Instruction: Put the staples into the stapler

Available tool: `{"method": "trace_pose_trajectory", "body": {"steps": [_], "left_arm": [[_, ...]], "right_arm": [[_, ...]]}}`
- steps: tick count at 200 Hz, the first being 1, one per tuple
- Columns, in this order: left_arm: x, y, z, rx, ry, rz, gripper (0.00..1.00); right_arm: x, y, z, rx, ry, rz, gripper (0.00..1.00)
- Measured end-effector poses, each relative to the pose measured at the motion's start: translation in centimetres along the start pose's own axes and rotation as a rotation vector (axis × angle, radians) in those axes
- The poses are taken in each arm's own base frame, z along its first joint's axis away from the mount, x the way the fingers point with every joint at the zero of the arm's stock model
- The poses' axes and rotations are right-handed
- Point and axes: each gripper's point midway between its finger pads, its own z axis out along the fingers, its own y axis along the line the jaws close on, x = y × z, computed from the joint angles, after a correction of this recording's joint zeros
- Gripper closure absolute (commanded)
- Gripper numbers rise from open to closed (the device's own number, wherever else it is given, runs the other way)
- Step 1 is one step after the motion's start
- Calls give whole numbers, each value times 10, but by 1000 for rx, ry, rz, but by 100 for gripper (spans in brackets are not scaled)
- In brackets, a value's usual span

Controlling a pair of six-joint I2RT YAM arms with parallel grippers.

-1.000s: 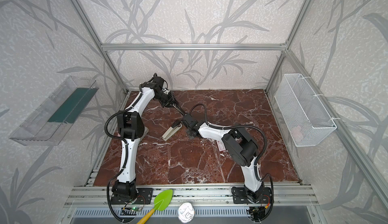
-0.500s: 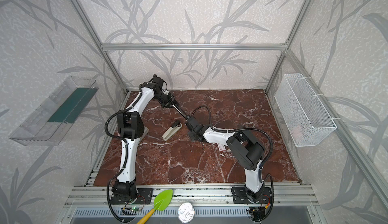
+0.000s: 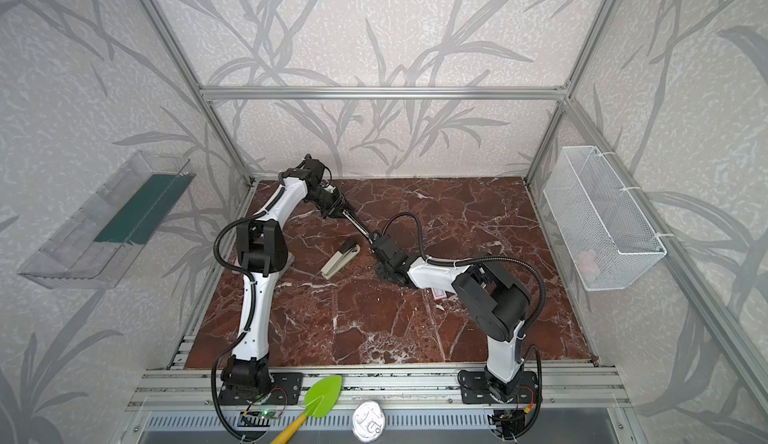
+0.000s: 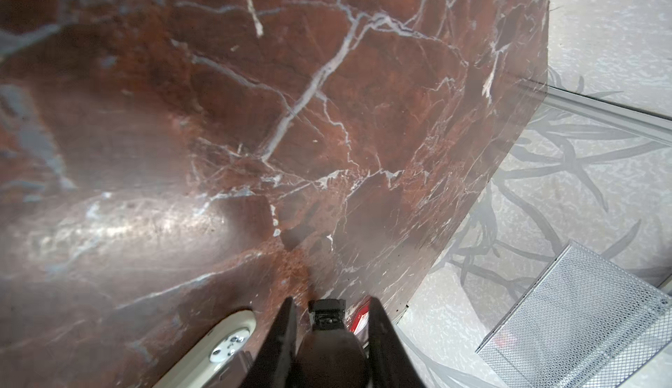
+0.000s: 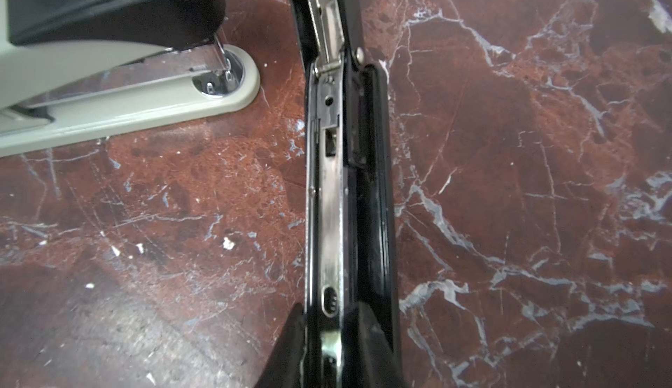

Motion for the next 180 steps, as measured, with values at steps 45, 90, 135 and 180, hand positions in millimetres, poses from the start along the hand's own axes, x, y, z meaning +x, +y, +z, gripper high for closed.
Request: {"method": "trace_pose_trajectory", "body": {"steps": [45,90,135,180], "left_arm": [[-4,9,3,11,15,-30,70],[-19,7,4,57,-12,-21,60],[-43,10,-2,102,-67,-11,53],[-53,11,-9,120,-96,-9,51]], "right_arm": [[-1,2,0,-25,-2,5,100],[-2,7,1,-70,-1,24,100],[8,14,2,-114,31,24,100],[9,7,5,-115,53,79,100]]}}
